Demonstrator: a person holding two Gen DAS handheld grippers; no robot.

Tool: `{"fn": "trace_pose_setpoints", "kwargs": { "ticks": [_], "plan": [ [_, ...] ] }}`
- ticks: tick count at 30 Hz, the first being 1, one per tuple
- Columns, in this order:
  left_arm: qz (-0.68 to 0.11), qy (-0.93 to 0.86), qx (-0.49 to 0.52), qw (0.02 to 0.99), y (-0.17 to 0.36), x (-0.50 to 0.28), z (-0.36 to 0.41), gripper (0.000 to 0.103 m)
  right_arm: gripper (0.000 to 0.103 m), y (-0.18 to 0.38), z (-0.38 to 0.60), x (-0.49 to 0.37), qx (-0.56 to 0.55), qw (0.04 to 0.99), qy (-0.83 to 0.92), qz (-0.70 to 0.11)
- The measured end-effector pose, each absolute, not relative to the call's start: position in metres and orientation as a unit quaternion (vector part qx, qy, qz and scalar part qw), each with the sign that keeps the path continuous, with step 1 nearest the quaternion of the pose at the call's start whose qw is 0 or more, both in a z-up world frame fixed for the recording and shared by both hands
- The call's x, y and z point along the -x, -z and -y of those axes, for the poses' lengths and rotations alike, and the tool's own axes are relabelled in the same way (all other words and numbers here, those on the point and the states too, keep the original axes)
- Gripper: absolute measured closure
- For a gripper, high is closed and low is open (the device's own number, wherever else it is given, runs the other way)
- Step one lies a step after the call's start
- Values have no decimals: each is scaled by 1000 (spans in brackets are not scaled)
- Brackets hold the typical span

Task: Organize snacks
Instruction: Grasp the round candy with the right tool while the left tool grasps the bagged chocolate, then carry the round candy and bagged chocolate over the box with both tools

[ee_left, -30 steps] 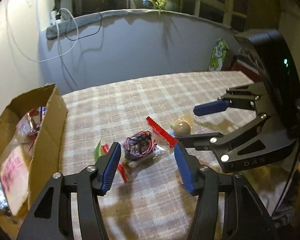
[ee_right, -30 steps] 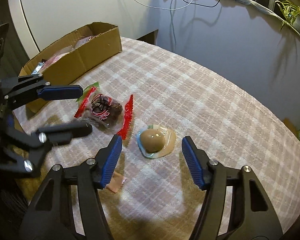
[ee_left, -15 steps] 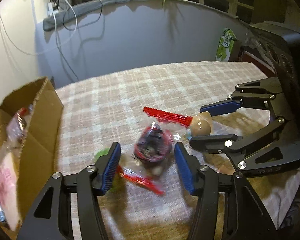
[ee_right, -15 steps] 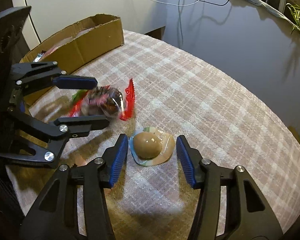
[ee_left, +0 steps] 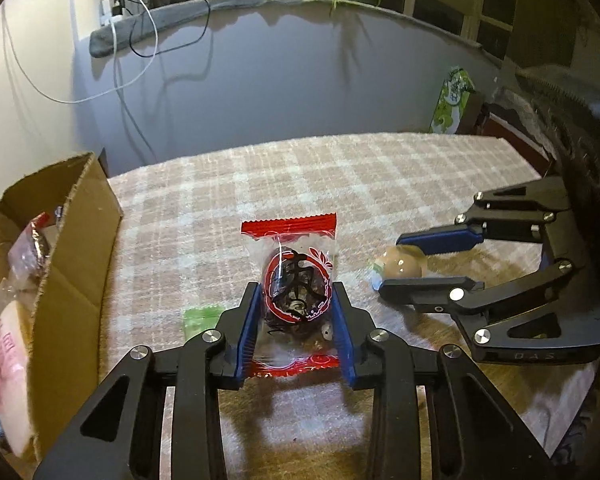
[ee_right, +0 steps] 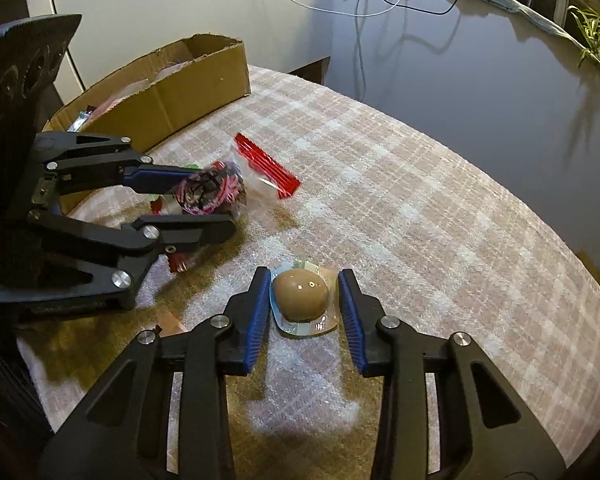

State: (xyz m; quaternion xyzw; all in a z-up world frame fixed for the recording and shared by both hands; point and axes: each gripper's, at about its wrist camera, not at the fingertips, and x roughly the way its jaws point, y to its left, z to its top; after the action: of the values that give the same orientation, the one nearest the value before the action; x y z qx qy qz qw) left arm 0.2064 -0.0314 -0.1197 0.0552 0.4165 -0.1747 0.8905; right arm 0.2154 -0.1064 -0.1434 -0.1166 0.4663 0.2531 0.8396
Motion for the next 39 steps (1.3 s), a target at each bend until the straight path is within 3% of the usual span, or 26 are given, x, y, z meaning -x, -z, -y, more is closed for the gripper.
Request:
{"fn": "trace_pose_setpoints", "kwargs": {
  "ticks": [16, 39],
  "plan": [
    [-351, 169, -8, 921, 73, -180, -1, 71, 68, 97, 107, -200, 112, 867, -230, -428],
    [-302, 49, 73, 949, 37, -185, -128, 71, 68, 49, -3, -232, 95, 875, -298, -370]
  ]
}}
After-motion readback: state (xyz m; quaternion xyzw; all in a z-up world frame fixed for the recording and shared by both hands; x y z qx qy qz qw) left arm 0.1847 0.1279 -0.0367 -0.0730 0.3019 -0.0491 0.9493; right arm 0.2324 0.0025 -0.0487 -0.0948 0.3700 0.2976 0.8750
